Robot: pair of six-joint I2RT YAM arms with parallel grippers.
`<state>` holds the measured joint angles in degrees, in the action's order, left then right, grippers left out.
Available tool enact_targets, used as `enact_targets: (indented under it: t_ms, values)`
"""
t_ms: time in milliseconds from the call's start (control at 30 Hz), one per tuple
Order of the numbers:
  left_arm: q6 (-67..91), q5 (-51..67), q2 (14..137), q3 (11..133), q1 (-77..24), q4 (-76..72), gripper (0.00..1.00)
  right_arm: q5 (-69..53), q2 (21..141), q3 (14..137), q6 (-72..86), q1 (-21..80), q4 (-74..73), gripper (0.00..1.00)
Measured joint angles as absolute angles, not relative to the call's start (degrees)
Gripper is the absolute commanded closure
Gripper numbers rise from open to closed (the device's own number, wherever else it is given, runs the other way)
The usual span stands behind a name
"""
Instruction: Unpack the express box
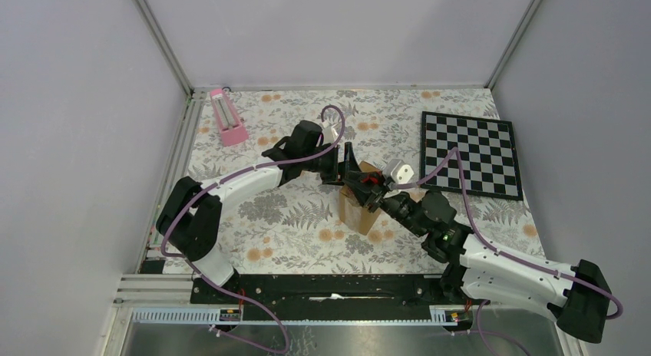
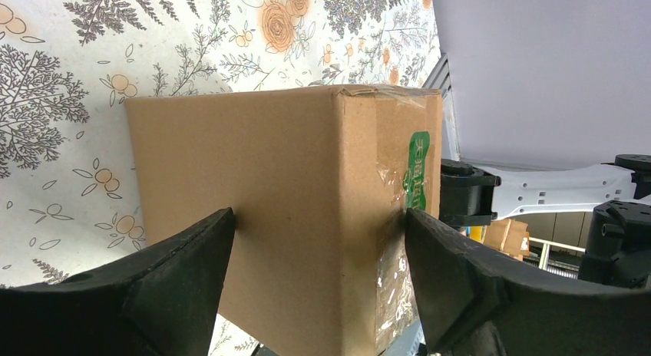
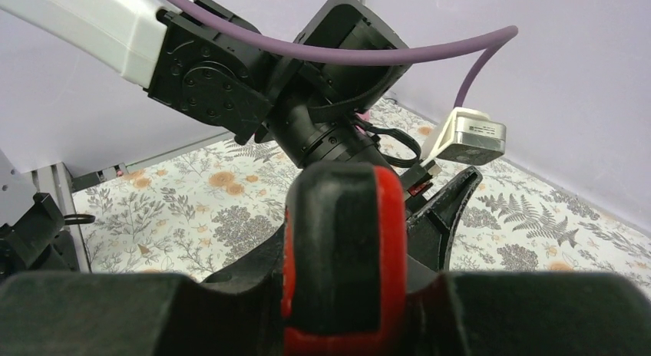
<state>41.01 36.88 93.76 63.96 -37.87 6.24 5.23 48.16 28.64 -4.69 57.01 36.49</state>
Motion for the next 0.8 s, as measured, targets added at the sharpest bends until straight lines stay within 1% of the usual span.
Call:
enact_targets:
  t_ms: [800]
  values:
    - [40.97,37.12,93.89,63.96,-37.87,5.82,0.25,2.0,50.43,27.05,-10.63,57.06,38.13,1.0]
